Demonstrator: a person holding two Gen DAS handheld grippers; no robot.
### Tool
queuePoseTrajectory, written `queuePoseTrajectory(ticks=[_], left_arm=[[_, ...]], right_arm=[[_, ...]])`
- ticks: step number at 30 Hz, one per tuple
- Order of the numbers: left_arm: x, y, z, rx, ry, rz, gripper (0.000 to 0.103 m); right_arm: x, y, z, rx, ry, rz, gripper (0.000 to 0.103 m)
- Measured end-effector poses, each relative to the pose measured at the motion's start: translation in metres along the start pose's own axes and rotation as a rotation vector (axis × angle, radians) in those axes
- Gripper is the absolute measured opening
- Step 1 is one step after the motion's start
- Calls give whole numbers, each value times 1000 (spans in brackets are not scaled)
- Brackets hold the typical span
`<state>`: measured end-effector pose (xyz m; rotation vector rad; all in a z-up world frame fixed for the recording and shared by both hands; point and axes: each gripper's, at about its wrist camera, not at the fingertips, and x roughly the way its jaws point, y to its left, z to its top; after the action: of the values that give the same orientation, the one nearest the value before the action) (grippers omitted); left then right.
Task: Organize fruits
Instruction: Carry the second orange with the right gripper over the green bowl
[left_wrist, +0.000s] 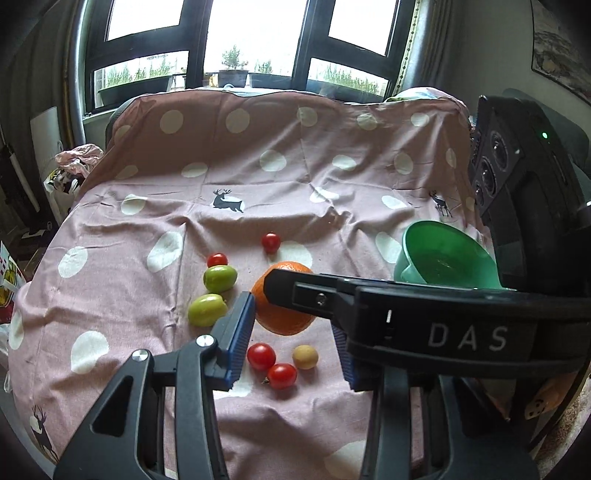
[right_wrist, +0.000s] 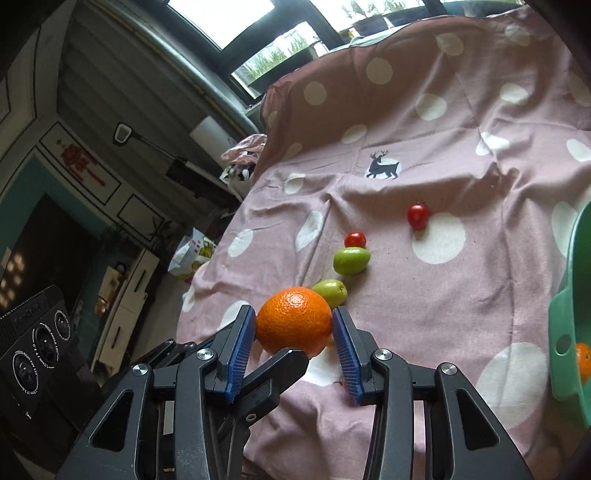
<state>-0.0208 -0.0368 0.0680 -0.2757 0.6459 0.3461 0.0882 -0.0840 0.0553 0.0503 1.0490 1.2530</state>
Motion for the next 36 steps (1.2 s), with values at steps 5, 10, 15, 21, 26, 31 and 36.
queuePoseTrajectory(ticks=[5, 10, 15, 21, 26, 31, 36], left_arm=[[-5, -26, 10, 56, -29, -18, 40], [-5, -54, 13, 109, -57, -47, 39], [5, -80, 16, 144, -74, -88, 39], [26, -109, 21, 180, -76, -155, 39], [46, -134, 22, 201, -53, -194, 40], [60, -156, 24, 215, -44, -218, 40], [73, -175, 24, 231, -25, -237, 40]], right_arm=[[-29, -4, 1, 4, -78, -36, 45], [-56, -18, -4, 12, -149, -55, 45], [-79, -38, -6, 27, -214, -98, 45], [-101, -62, -8, 67, -271, -182, 45], [-113, -88, -12, 121, -280, -229, 45], [-128, -110, -16, 177, -302, -243, 45], [-137, -131, -19, 231, -310, -257, 45]])
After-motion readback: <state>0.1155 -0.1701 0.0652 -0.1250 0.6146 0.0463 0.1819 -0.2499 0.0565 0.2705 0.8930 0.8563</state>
